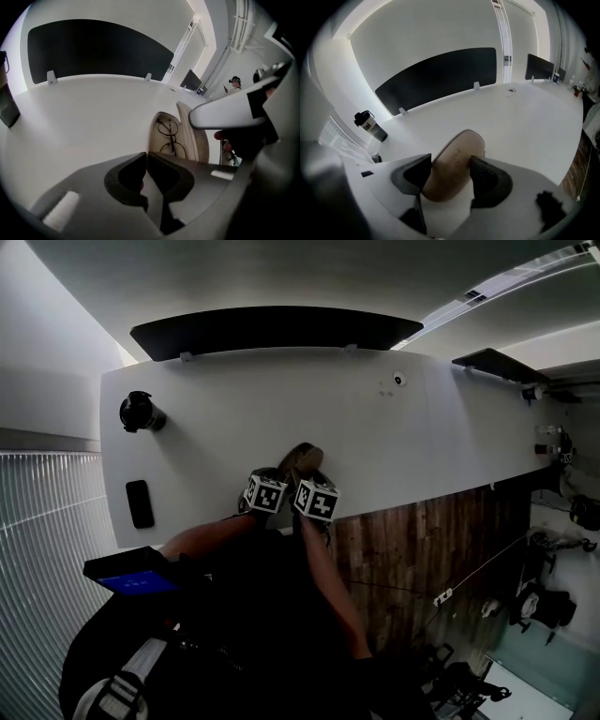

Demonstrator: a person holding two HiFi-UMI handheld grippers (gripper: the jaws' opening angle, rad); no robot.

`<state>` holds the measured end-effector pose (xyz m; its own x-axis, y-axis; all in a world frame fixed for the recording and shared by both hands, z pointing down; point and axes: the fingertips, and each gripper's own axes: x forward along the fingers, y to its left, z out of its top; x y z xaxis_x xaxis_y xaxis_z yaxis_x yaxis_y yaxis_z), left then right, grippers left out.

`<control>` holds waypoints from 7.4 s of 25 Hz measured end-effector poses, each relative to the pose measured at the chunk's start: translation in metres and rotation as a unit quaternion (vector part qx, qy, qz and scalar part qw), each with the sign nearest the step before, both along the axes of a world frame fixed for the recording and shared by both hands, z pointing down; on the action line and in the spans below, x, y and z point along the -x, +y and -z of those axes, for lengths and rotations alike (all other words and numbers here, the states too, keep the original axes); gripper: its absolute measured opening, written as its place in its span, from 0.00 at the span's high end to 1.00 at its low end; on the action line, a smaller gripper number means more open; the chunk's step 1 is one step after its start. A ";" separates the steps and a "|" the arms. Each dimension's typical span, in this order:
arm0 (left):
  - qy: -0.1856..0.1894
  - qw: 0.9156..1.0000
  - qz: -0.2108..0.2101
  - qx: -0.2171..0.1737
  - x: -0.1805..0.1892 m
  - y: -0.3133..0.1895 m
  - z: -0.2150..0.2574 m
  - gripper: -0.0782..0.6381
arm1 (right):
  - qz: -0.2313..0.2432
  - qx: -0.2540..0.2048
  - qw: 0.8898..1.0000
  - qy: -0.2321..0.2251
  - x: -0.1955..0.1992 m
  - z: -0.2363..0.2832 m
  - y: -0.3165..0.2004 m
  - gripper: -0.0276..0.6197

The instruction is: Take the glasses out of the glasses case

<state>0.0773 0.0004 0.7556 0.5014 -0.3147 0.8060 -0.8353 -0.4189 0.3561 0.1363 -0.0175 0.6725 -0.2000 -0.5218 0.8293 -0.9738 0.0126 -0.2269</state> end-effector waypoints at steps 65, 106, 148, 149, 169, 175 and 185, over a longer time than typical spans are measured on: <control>0.055 0.991 -0.008 0.122 0.010 0.006 -0.004 0.79 | 0.055 0.029 0.994 0.087 -0.095 -0.042 -0.003 0.67; 0.171 0.955 0.073 0.232 0.014 0.022 0.006 0.81 | 0.209 -0.123 0.970 0.016 0.019 0.074 -0.046 0.74; 0.181 0.949 0.008 0.259 -0.019 0.052 0.001 0.74 | 0.411 0.084 0.895 0.152 0.042 -0.070 -0.017 0.87; 0.179 0.950 0.008 0.257 -0.019 0.052 0.000 0.74 | 0.416 0.099 0.888 0.167 0.040 -0.071 -0.016 0.87; 0.193 0.944 0.012 0.267 -0.017 0.053 0.005 0.74 | 0.276 0.056 0.959 0.029 0.026 -0.042 -0.013 0.94; 0.199 0.944 0.012 0.265 -0.016 0.052 0.007 0.74 | 0.235 0.007 0.972 -0.021 0.019 -0.010 -0.023 0.94; 0.203 0.951 0.030 0.233 0.003 0.040 0.021 0.74 | 0.118 -0.088 0.982 -0.117 -0.062 0.082 -0.015 0.94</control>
<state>0.0747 0.0407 0.7349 0.7933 -0.0075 0.6088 -0.6068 -0.0926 0.7894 0.1984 -0.0322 0.5906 -0.5073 -0.5689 0.6473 -0.8603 0.2905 -0.4189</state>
